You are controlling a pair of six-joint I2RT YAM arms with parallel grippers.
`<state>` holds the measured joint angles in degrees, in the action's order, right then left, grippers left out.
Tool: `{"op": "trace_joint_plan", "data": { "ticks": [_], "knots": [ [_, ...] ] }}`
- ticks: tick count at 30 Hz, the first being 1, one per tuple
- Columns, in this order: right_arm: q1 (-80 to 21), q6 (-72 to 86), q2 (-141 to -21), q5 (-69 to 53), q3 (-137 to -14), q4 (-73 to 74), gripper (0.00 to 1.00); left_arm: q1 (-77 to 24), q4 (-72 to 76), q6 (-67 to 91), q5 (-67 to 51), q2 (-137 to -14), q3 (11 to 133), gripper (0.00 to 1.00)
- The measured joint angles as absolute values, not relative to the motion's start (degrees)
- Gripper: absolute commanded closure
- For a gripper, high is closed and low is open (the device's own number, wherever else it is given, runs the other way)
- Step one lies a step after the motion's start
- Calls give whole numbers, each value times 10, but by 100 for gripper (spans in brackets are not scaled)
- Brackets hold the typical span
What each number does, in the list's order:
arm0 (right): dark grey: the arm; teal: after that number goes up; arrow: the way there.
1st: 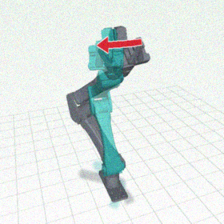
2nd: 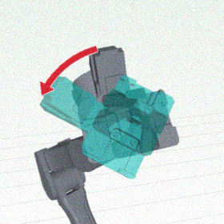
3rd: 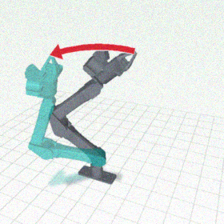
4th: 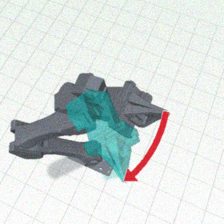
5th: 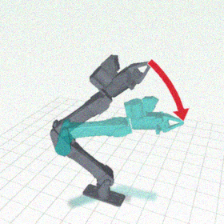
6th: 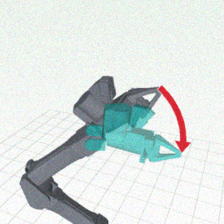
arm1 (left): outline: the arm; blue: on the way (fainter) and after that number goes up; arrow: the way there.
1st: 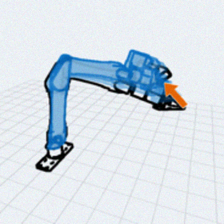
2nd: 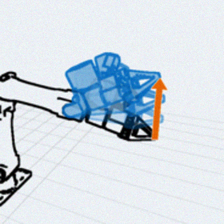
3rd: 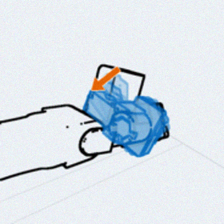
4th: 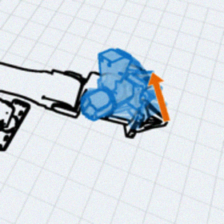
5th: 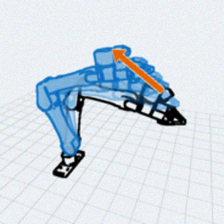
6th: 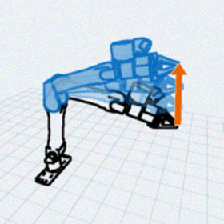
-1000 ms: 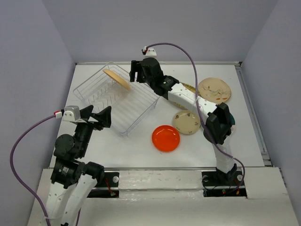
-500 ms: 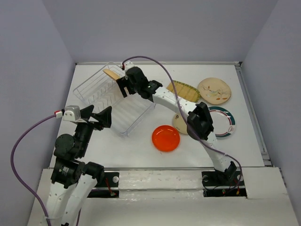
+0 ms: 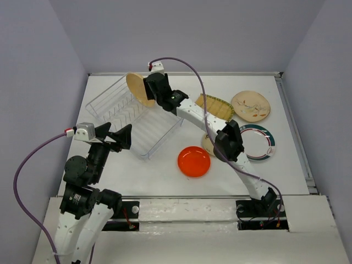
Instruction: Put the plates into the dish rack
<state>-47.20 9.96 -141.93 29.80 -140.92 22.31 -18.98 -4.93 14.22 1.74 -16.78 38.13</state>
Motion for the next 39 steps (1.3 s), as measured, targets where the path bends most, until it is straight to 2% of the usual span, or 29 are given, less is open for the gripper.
{"op": "trace_joint_plan", "data": {
  "ticks": [4, 8, 11, 14, 16, 17, 23, 27, 29, 39],
  "knots": [
    [-467, 124, -1397, 287, -1371, 218, 26, -190, -49, 142, 17, -168, 381, 1],
    [-460, 154, -1342, 252, -1293, 214, 23, -190, -49, 142, 16, -168, 381, 1],
    [-454, 185, -1258, 229, -1176, 194, 23, -190, -49, 142, 15, -168, 380, 1],
    [-439, 227, -1119, 204, -987, 150, 30, -190, -49, 143, 14, -168, 379, 1],
    [-421, 255, -1036, 194, -886, 123, 44, -190, -49, 143, 12, -167, 379, 1],
    [-399, 271, -974, 189, -818, 98, 45, -190, -49, 143, 11, -167, 379, 1],
    [-253, 366, -802, 143, -581, 17, 26, -192, -49, 143, 8, -166, 379, 1],
    [-152, 417, -789, 62, -461, -15, 23, -195, -49, 143, 8, -166, 379, 1],
    [-124, 430, -803, 30, -442, -17, 23, -196, -49, 142, 5, -166, 379, 1],
    [-78, 463, -896, -24, -470, -88, 32, -199, -49, 142, -21, -167, 379, 1]
  ]
}}
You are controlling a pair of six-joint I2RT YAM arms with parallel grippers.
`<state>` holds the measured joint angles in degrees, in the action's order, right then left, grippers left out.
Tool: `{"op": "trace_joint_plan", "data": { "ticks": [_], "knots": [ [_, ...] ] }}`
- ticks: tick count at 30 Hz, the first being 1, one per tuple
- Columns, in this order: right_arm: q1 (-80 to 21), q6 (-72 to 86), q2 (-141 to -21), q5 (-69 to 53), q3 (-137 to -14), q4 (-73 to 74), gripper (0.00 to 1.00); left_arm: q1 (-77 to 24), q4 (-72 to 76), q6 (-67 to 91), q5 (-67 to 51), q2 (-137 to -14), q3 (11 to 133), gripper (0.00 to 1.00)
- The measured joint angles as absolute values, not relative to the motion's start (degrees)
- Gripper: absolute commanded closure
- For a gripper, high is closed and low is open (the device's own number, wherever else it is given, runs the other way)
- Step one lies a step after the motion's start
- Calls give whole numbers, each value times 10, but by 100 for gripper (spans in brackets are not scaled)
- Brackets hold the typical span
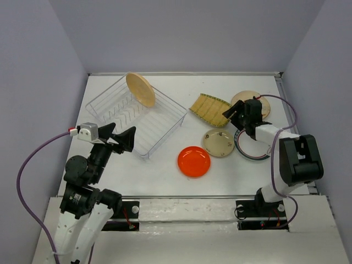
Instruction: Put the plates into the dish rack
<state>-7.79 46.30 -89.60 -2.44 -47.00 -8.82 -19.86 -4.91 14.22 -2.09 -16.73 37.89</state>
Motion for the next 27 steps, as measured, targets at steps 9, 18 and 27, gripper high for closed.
{"op": "trace_joint_plan", "data": {
  "ticks": [9, 18, 27],
  "knots": [
    [-75, 495, -954, -25, -468, -124, 43, -199, -48, 142, -39, -182, 378, 1],
    [-67, 494, -1039, -60, -501, -156, 85, -199, -45, 142, -45, -205, 378, 1],
    [-59, 453, -973, -44, -516, -147, 93, -192, -40, 147, -57, -226, 378, 1]
  ]
}}
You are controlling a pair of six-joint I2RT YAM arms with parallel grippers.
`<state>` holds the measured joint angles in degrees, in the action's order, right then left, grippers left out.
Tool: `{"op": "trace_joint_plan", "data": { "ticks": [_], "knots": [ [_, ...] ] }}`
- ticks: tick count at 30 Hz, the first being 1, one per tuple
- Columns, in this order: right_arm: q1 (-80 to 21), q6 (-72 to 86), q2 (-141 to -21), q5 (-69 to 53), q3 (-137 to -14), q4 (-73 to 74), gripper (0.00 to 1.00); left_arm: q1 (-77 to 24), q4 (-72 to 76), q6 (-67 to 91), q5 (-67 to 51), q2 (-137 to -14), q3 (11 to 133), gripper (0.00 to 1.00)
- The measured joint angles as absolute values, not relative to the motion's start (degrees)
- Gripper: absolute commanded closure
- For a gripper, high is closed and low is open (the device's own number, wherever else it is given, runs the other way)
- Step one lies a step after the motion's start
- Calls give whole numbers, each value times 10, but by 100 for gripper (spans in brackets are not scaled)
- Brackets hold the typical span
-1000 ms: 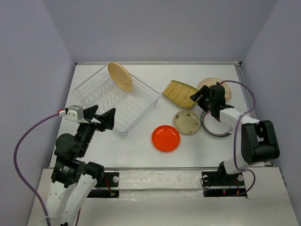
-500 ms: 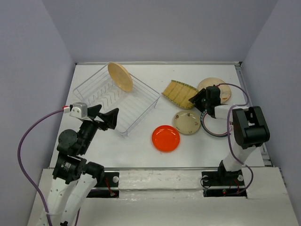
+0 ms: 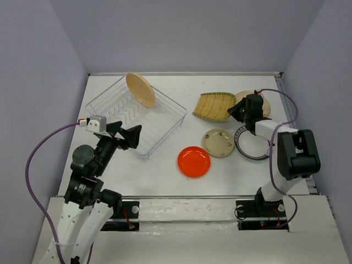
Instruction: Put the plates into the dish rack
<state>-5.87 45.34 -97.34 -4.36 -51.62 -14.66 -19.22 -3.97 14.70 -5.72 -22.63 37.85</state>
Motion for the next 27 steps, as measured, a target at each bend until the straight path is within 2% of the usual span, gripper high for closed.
{"op": "trace_joint_plan", "data": {
  "ticks": [6, 10, 13, 17, 27],
  "knots": [
    [-77, 378, -833, 6, -546, -63, 93, -182, -19, 159, -83, -249, 378, 1],
    [-102, 325, -747, -9, -606, -5, 93, -182, -20, 168, -102, -267, 386, 1],
    [-110, 295, -695, -58, -650, 41, 93, -181, -21, 175, -124, -284, 409, 2],
    [-110, 264, -647, -131, -669, 95, 93, -181, -19, 185, -154, -299, 456, 20],
    [-127, 204, -656, -365, -681, 189, 93, -181, -58, 168, -263, -412, 577, 16]
  ]
}}
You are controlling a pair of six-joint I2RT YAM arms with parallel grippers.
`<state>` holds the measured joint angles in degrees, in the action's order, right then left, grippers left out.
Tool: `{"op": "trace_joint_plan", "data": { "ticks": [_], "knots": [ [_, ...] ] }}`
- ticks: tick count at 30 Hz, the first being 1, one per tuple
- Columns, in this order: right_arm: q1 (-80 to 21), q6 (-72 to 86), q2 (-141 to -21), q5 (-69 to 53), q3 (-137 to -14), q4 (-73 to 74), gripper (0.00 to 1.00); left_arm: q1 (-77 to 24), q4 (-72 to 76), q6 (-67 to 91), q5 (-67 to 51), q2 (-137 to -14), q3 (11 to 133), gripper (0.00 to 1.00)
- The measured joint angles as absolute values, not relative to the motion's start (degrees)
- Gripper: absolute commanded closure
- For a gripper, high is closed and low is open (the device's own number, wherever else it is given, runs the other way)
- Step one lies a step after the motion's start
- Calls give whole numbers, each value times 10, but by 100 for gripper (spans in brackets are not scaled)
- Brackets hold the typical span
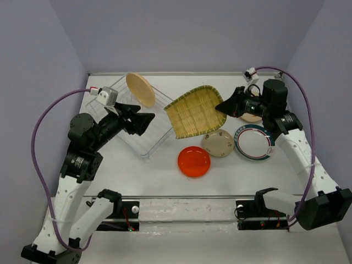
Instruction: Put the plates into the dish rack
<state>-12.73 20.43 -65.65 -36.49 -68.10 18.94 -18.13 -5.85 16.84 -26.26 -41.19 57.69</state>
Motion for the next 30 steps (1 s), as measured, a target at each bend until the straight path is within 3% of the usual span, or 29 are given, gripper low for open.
{"op": "trace_joint_plan", "data": {
  "ticks": [15, 17, 18, 21, 26, 30],
  "knots": [
    [-262, 150, -729, -479, -727, 209, 93, -203, -92, 142, -362, -500, 566, 17],
    [-269, 149, -741, -480, -727, 209, 93, -214, -87, 140, -366, -500, 560, 29],
    [-272, 149, -749, -480, -727, 209, 93, -218, -84, 140, -368, -500, 556, 45],
    [-277, 148, -766, -481, -727, 208, 93, -234, -79, 134, -369, -500, 538, 66],
    [-279, 152, -775, -494, -728, 199, 93, -235, -77, 134, -368, -500, 513, 72],
    [-279, 155, -775, -510, -731, 180, 93, -236, -69, 136, -378, -496, 507, 61]
  ]
}}
